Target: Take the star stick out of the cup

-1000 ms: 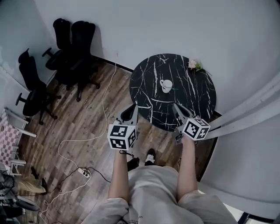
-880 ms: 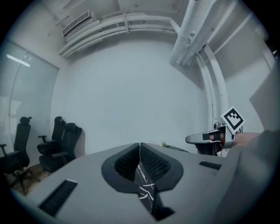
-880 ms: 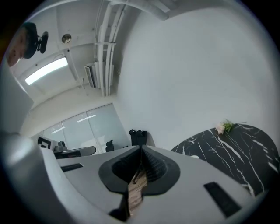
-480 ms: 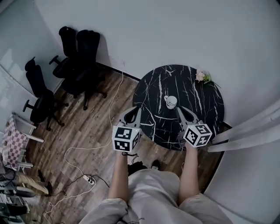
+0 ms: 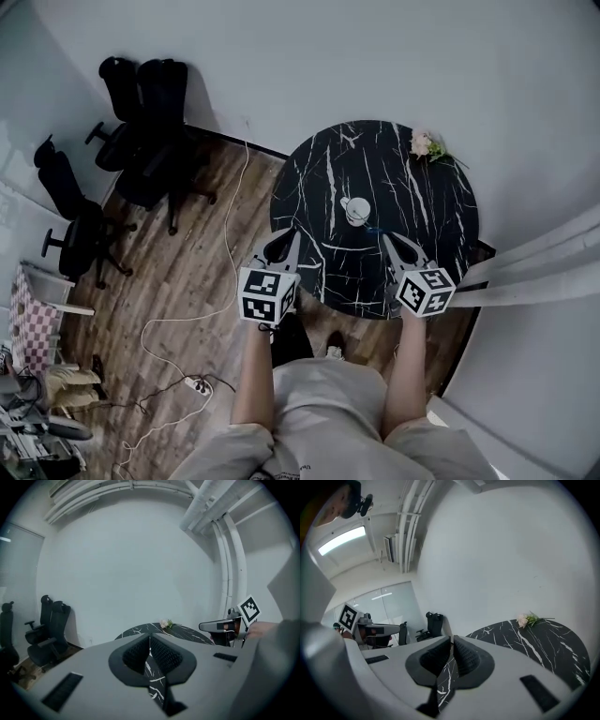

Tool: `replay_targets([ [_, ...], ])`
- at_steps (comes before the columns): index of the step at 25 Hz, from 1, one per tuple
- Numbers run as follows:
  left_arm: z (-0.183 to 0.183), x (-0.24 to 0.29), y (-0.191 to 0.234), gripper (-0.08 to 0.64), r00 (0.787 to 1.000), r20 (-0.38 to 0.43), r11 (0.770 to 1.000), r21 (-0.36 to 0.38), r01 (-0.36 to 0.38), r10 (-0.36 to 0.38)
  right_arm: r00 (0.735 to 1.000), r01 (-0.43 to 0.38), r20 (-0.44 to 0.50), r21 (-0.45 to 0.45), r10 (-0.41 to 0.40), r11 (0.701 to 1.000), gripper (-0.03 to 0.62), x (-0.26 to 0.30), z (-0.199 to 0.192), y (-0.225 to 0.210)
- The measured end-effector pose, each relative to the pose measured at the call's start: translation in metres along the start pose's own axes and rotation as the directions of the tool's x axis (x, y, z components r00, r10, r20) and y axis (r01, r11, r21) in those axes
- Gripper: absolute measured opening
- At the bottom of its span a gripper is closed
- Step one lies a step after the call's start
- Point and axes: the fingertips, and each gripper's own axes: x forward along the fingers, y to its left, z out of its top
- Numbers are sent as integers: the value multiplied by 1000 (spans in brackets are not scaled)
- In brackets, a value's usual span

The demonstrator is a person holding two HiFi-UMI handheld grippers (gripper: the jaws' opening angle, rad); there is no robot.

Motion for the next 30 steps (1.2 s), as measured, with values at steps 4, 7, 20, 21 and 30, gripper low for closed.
replay_targets([
  [4, 14, 38, 4, 25, 998, 8, 997, 31, 67, -67, 1000, 17, -12, -18, -17, 1000, 37, 13, 1, -19],
  [7, 31, 69, 4, 25, 990, 15, 989, 55, 140, -141, 997, 72, 25, 8, -73, 997, 37, 17, 12, -40],
  [20, 42, 165, -19, 25, 880, -41, 876, 90, 474, -472, 868, 400, 171, 316, -466, 861, 37, 4, 22, -90],
  [21, 41, 171, -20, 25, 869, -51, 863, 99, 495, -492, 858, 398, 184, 350, -479, 848, 37, 4, 20, -92],
  [30, 22, 205, -27, 25, 773, -134, 765, 114, 633, -620, 782, 427, 176, 547, -598, 720, 37, 23, -24, -86],
])
